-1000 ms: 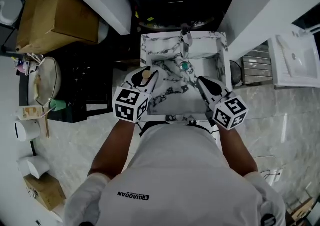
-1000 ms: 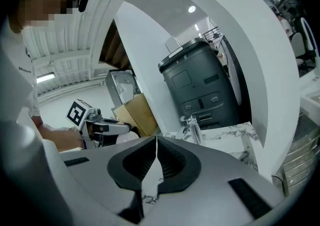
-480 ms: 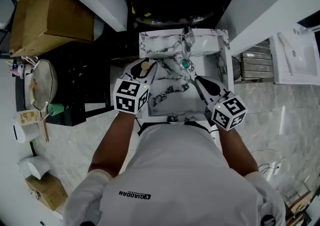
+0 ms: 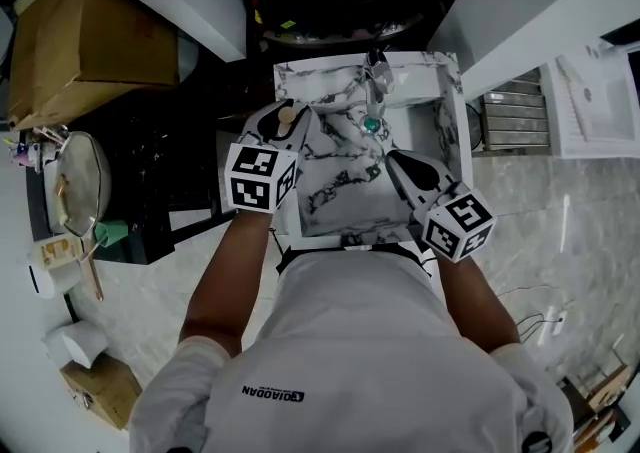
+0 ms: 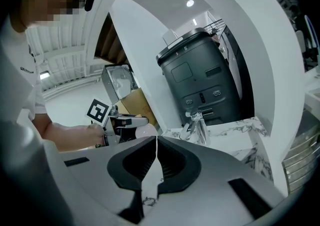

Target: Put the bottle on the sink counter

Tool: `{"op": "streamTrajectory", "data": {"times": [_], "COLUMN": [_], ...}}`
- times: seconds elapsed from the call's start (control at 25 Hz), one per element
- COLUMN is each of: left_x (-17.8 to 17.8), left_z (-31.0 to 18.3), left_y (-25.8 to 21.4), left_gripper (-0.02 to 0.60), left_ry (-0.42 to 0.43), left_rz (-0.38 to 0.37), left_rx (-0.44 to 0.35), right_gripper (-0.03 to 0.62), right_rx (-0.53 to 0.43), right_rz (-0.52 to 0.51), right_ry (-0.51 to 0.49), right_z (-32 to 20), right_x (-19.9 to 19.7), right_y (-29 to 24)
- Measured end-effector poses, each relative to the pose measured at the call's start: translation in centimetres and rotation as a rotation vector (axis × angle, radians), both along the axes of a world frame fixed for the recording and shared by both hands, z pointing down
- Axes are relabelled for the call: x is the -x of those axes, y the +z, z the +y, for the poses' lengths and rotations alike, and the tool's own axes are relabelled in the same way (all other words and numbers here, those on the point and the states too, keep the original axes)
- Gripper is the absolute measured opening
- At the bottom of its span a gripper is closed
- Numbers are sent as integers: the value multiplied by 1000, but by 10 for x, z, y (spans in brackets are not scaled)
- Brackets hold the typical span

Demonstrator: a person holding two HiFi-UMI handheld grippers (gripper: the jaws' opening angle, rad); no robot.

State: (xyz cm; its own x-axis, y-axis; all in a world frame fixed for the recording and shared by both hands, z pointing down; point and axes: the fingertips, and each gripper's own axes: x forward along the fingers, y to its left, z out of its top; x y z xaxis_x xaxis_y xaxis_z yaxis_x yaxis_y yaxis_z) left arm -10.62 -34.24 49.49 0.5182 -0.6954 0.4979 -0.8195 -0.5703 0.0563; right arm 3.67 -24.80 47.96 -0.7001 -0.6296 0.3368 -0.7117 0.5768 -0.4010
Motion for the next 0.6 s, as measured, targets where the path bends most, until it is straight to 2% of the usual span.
{"op": "streamTrajectory", "data": {"times": [0.36,0.6], "left_x": [6,6], "left_z": [-37,-54], "left_y": [15,34], "left_gripper": [127,127], "left_ry": [11,11], "left_rz": [-19,-21], "left_rx": [-20,3], "right_gripper": [41,41], "right_rx": [24,35], "right_rz": [-1,-11], "right_ry": [43,74], "right_z": [-5,-7], "right_x": [0,-1], "right_y": [10,20]}}
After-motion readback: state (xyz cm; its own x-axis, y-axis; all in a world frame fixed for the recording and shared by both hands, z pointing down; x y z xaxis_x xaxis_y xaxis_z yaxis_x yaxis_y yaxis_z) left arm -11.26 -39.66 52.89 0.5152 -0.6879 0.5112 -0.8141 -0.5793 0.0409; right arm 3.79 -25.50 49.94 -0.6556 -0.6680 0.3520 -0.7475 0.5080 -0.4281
